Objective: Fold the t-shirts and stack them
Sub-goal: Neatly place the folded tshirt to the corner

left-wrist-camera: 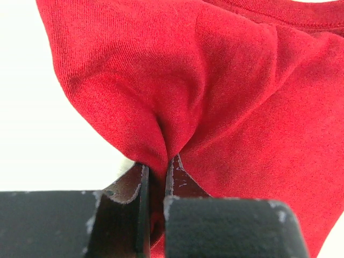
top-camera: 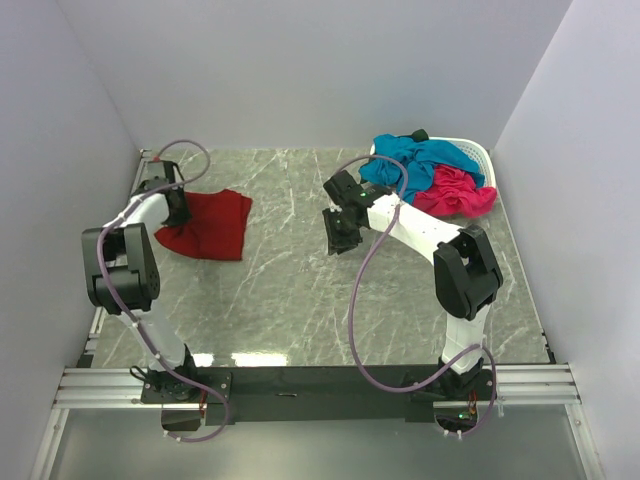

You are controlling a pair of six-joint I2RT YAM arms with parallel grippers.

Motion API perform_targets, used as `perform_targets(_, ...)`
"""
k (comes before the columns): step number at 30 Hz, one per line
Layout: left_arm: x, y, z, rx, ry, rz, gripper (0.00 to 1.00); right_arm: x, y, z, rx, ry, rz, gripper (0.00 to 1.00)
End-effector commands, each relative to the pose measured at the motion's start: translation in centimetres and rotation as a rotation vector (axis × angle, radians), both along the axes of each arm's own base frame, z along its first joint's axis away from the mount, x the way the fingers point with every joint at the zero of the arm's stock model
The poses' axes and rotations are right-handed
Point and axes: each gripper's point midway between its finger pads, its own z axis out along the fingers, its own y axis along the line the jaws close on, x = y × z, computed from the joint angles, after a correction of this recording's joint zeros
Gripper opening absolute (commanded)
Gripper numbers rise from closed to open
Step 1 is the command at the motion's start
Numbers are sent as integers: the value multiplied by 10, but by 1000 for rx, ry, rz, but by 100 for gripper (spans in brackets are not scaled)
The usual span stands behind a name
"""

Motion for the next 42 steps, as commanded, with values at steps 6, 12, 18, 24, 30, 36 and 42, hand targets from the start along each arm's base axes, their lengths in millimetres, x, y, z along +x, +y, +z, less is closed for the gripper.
perform_targets(6,25,50,12,36,-41,-34,0,-3,-1,22,24,-15,-15,33)
perform_targets(12,38,78,6,66,-33,-31,0,-4,0,27,12,-2,-14,33)
perform_targets(18,48,92,-5,68,-17,-30,0,-10,5,29,-2,17,-3,33)
perform_targets(24,54,106,-3,91,-25,7,0,-17,12,30,-10,34,4,33)
perform_targets(30,55,116,-2,85,-24,57,5,-25,24,27,-10,47,28,33)
perform_targets(36,53,116,12,63,-73,134,60,-24,26,31,-11,40,39,33)
perform_targets(42,42,112,28,49,-117,173,99,-21,32,35,9,28,45,34)
